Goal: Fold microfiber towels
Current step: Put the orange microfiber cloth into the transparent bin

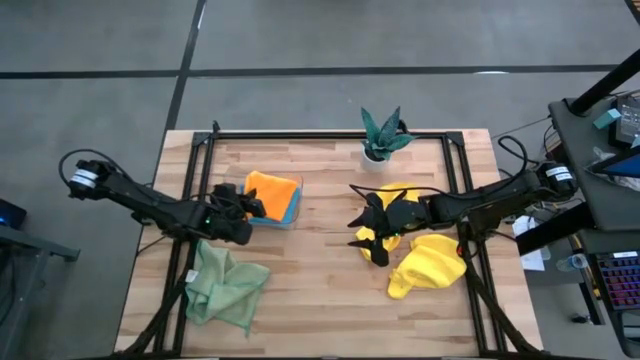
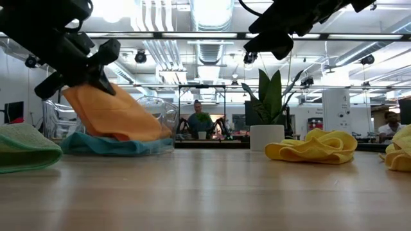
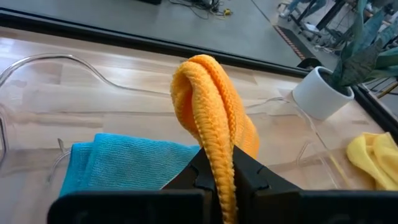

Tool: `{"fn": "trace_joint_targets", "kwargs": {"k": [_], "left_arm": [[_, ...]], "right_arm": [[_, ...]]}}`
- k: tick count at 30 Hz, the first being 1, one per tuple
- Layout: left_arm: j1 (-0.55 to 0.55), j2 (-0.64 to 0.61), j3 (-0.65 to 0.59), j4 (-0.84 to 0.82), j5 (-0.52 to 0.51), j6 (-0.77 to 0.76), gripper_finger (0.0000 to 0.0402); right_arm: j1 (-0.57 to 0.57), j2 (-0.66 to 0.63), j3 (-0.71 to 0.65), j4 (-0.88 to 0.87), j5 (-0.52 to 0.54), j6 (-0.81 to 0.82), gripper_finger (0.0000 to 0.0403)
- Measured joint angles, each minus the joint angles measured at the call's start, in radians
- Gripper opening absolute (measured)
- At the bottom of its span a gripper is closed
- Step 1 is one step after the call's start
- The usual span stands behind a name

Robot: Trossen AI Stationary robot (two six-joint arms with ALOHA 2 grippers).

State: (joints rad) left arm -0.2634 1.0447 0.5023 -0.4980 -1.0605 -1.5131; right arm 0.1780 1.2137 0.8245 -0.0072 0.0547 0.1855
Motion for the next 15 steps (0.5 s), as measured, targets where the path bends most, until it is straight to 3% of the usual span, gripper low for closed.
{"fn": "trace_joint_targets", "kwargs": {"k": [9, 15], "left_arm": [[0.037, 0.045, 0.000, -0.014, 0.033, 0.017, 0.0002], [0.050, 0.048, -0.001, -0.015, 0.031, 0.018, 0.0040]], "right_arm": [[0.001, 0.000, -0.028, 0.045, 0.000, -0.003, 0.0233], [0.001, 0.000, -0.031, 0.047, -0.001, 0.005, 0.0233]]}}
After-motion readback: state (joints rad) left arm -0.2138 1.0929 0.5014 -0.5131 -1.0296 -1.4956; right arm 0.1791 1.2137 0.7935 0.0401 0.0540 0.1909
